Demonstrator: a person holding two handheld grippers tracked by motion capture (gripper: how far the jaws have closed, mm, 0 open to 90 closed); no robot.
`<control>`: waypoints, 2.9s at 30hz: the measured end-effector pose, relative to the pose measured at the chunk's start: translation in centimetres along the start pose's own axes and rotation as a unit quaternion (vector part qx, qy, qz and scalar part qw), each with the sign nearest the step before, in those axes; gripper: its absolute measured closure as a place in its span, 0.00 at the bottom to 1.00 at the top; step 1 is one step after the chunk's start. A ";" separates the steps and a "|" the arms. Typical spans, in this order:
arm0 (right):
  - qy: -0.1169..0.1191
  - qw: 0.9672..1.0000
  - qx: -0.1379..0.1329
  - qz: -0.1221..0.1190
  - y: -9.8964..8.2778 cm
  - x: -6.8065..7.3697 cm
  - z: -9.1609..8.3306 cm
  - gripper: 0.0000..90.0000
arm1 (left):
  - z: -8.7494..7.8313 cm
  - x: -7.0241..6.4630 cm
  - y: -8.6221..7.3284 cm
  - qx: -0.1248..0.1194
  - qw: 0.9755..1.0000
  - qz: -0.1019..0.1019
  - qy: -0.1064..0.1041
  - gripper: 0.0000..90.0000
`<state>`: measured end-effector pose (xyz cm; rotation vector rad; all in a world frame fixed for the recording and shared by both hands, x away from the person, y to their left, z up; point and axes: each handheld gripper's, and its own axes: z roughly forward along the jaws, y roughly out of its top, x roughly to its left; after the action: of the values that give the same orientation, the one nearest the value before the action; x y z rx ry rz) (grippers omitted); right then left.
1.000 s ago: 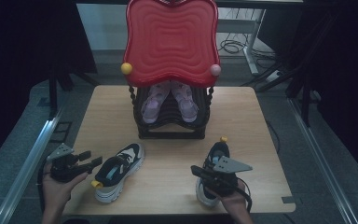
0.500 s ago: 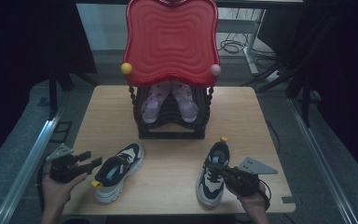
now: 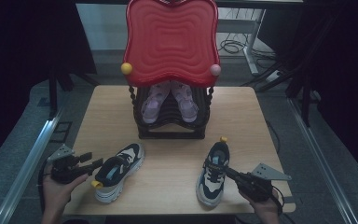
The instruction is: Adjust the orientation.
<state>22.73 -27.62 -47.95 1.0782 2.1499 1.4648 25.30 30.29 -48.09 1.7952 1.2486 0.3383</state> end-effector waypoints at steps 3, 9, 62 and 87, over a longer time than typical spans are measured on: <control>-0.001 1.000 0.006 0.006 -0.6 -0.2 0.0 0.98 | 0.0 0.0 0.0 0.000 1.000 -0.001 0.001 0.42; -0.001 1.000 0.016 0.009 -1.4 -0.3 0.0 0.98 | 0.0 0.0 0.0 0.000 1.000 -0.001 0.000 0.42; 0.055 0.995 0.071 -0.042 -3.3 4.0 3.9 0.99 | -1.1 0.8 -0.3 -0.013 1.000 -0.009 0.017 0.42; 0.038 0.994 0.084 -0.062 -0.7 6.6 9.2 0.99 | -1.2 0.7 -0.5 -0.009 1.000 -0.009 0.017 0.42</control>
<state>23.88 -16.89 -51.44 0.9375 2.3835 1.3075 24.57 31.50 -47.97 1.7695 1.2806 0.3693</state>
